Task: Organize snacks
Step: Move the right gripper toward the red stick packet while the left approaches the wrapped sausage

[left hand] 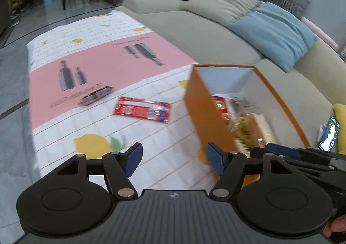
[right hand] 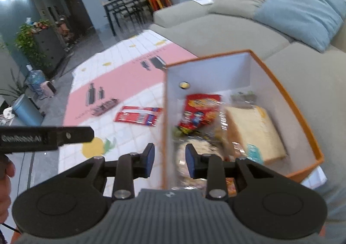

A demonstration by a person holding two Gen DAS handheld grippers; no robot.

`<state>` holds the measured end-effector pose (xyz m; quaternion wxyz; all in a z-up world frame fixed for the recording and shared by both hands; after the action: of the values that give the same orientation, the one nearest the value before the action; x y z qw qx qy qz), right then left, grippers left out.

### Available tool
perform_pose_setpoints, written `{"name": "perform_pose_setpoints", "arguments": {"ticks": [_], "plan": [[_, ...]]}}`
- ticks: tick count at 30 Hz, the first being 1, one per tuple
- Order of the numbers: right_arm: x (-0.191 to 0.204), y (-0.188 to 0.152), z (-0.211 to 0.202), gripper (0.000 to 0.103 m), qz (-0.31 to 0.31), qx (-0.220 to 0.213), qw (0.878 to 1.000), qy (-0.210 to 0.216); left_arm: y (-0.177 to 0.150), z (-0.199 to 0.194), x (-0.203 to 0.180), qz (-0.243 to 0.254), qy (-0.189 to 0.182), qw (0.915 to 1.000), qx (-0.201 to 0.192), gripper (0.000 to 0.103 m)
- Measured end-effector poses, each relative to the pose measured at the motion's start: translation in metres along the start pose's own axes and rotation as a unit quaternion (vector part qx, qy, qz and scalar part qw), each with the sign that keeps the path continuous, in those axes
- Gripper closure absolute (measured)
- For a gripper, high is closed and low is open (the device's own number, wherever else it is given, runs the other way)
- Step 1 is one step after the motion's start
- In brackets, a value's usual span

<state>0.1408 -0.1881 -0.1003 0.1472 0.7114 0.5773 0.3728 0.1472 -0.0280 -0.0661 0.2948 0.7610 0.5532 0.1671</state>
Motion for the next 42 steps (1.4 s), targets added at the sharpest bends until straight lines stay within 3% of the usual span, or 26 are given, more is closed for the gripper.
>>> {"name": "perform_pose_setpoints", "arguments": {"ticks": [5, 12, 16, 19, 22, 33, 37, 42], "plan": [[0.041, -0.002, 0.014, 0.07, -0.07, -0.002, 0.997, 0.026, -0.008, 0.0, 0.034, -0.016, 0.016, 0.9998, 0.0, 0.024], [0.079, 0.003, 0.056, 0.065, -0.156, 0.023, 0.987, 0.035, -0.004, 0.009, 0.07, -0.001, 0.021, 0.9997, -0.015, 0.024], [0.094, 0.011, 0.087, 0.061, -0.194, 0.041, 0.98, 0.032, 0.008, 0.022, 0.087, 0.038, 0.033, 0.9984, -0.022, 0.024], [0.103, 0.017, 0.113, 0.052, -0.222, 0.06, 0.973, 0.027, 0.017, 0.036, 0.097, 0.071, 0.045, 0.9962, -0.021, 0.024], [0.107, 0.023, 0.138, 0.052, -0.246, 0.08, 0.966, 0.016, 0.023, 0.057, 0.11, 0.09, 0.051, 0.9946, -0.013, 0.028], [0.101, 0.036, 0.223, 0.051, -0.249, 0.149, 0.957, -0.008, 0.044, 0.146, 0.147, 0.169, 0.041, 0.9844, 0.025, 0.031], [0.104, 0.038, 0.242, 0.051, -0.248, 0.168, 0.954, -0.007, 0.048, 0.172, 0.152, 0.218, 0.032, 0.9737, 0.056, 0.031], [0.112, 0.034, 0.265, 0.042, -0.284, 0.198, 0.938, -0.009, 0.054, 0.199, 0.16, 0.235, 0.02, 0.9681, 0.084, 0.031]]}}
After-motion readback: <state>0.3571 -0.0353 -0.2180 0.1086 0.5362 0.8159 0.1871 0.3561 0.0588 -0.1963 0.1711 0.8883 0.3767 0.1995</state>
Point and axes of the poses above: each gripper's, at about its wrist camera, not at the fingertips, and z roughly the way its jaws point, x to its left, y to its top, the point moved 10 cm from there along z, roughly the way its jaws point, and after that the axes turned 7 degrees about z, right-handed, at the moved point
